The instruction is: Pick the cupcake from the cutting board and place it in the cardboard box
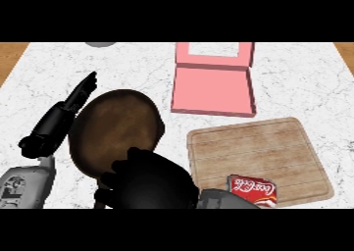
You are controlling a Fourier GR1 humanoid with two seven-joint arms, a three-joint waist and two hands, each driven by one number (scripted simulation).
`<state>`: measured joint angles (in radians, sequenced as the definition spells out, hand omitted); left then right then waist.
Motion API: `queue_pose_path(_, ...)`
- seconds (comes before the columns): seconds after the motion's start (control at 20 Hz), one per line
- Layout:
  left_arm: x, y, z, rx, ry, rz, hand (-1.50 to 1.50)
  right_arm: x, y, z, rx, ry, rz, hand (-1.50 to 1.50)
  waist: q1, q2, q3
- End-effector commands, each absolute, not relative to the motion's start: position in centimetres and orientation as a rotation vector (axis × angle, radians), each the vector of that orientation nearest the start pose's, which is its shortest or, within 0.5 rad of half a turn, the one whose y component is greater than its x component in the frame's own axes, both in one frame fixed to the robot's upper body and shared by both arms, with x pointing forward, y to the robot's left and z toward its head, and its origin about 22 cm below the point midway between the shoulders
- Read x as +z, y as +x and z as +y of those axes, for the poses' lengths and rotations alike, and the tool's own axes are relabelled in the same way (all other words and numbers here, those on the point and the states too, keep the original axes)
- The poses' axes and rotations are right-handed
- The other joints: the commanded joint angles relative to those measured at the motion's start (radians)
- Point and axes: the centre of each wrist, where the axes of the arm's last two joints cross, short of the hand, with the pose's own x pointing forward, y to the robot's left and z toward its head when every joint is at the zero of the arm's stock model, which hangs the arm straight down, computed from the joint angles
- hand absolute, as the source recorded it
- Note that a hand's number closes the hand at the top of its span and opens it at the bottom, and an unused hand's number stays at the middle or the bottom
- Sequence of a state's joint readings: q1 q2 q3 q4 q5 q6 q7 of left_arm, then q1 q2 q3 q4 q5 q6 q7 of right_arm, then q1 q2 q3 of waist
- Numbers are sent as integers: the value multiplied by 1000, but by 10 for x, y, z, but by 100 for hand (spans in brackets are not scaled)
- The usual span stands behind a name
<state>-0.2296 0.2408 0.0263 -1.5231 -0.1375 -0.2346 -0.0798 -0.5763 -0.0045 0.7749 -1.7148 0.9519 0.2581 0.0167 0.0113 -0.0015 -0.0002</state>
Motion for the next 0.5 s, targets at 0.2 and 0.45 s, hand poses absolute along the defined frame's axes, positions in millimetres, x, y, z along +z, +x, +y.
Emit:
queue_pose_path(0.2,64,293,260,-550,83,-1771,0,193,259,-37,-1886,611,3255,150,5,3,-1)
queue_pose_path(0.45,65,306,269,-533,97,-1740,0,220,297,-51,-1790,783,3383,150,-8,4,0)
